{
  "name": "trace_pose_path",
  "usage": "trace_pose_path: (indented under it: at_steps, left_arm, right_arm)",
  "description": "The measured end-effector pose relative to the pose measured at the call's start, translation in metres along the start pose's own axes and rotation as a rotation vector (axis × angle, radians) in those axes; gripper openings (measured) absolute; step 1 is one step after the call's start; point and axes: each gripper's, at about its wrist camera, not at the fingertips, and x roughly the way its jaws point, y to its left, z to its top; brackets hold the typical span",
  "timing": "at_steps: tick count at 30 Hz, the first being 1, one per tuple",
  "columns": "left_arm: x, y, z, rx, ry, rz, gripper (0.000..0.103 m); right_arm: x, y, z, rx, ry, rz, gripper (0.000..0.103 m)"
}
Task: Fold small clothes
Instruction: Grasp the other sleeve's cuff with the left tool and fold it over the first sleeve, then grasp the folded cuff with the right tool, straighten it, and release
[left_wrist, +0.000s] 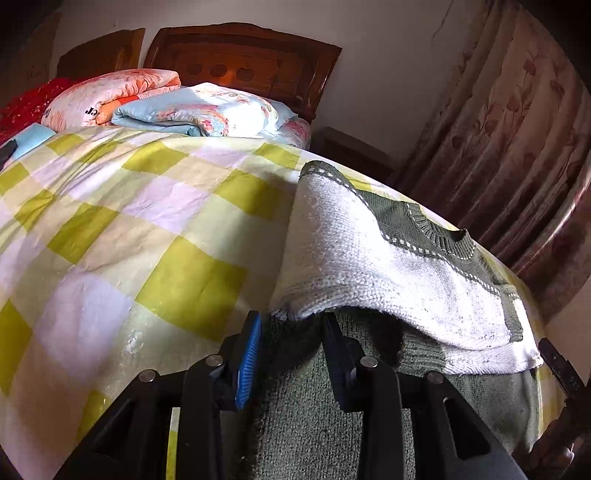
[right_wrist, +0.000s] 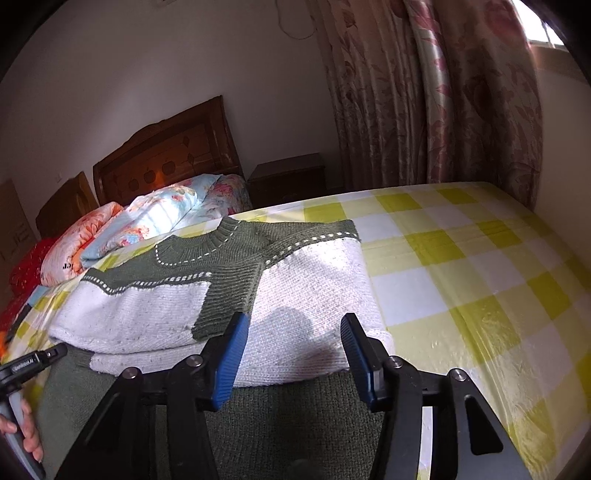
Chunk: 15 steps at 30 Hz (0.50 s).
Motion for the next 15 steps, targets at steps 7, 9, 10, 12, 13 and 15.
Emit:
trace_pose_path:
  at_steps: [7,9,10,12,13,15]
  left_arm:
    - [0.004,-0.018,-0.001,0.08,0.008,0.103,0.034]
    - [0.005,-0.023,-0.002,0.105,0.01,0.133,0.034]
    - [0.005,-0.024,-0.002,0.111,0.011,0.142,0.034]
    - [0.005,-0.025,-0.003,0.119,0.012,0.151,0.034]
    - [0.005,-0.025,-0.003,0.122,0.012,0.154,0.034]
    - [0.005,-0.026,-0.003,0.127,0.013,0.16,0.034]
  right_arm:
    - [0.039,0.013,0.011,0.017,0.108,0.034,0.103]
    - [0.05,0.017,0.012,0.015,0.14,0.042,0.103]
    - [0.051,0.02,0.013,0.006,0.134,0.05,0.103]
    - [0.055,0.026,0.013,-0.024,0.149,0.072,0.103]
    - [0.055,0.029,0.013,-0.034,0.145,0.073,0.103]
    - [0.052,0.028,0.013,-0.024,0.125,0.087,0.103]
